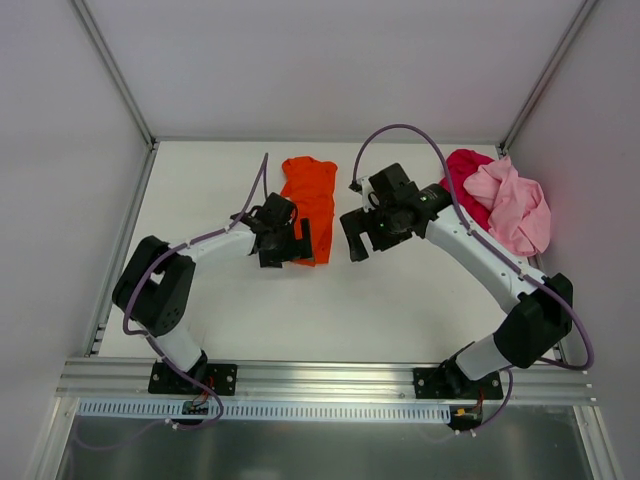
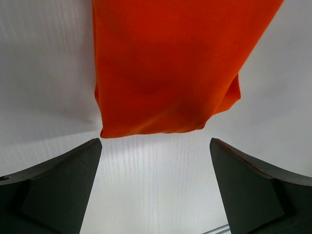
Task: Fold and stack the t-shirts
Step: Grab one side of the 2/3 rectangular tshirt with left arm
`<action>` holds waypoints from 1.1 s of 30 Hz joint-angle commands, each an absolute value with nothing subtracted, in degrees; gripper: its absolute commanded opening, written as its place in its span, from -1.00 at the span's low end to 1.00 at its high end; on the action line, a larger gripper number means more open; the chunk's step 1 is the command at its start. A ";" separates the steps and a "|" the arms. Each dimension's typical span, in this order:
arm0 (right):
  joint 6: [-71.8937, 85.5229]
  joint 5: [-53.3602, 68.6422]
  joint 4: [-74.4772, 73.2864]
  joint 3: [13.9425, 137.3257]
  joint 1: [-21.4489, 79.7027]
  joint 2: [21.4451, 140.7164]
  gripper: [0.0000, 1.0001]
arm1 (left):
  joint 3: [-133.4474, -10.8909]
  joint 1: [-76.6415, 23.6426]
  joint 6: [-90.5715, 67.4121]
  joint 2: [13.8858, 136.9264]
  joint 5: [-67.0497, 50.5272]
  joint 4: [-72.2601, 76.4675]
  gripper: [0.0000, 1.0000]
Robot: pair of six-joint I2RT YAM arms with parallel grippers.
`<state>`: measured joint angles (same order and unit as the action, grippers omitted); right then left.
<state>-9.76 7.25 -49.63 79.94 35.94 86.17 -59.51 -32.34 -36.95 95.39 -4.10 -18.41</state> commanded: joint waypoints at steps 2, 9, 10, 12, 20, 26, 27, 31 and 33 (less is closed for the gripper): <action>-11.16 6.42 -50.97 83.06 36.21 85.96 0.99 | -58.45 -33.13 -37.79 97.03 -4.39 -16.35 0.90; -11.60 7.21 -50.98 82.44 36.21 85.69 0.99 | -58.70 -33.40 -35.69 98.17 -2.12 -14.76 0.90; -11.60 7.29 -51.15 82.35 36.21 85.69 0.99 | -59.32 -33.40 -35.25 98.35 -1.41 -15.46 0.90; -11.69 7.56 -51.06 82.62 36.21 85.96 0.99 | -61.42 -33.40 -33.93 98.70 -0.35 -16.17 0.90; -11.78 8.26 -51.15 83.32 36.21 86.66 0.99 | -69.07 -33.31 -30.77 102.47 2.11 -18.10 0.92; -12.13 6.69 -51.86 83.67 36.21 86.31 0.99 | -74.62 -33.31 -30.06 107.40 0.62 -20.04 0.62; -12.13 6.24 -51.77 83.58 36.21 85.79 0.99 | -74.62 -33.31 -30.23 107.49 0.35 -20.39 0.55; -12.04 3.61 -51.77 83.23 36.21 84.90 0.99 | -72.08 -33.31 -31.46 106.27 0.18 -20.39 0.46; -12.04 2.73 -51.77 83.23 36.04 84.81 0.99 | -69.18 -33.31 -32.42 104.43 -1.40 -19.69 0.49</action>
<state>-11.25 5.15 -50.81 81.12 35.94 86.72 -71.77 -33.01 -31.51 107.37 0.10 -19.16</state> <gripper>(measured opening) 0.995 0.740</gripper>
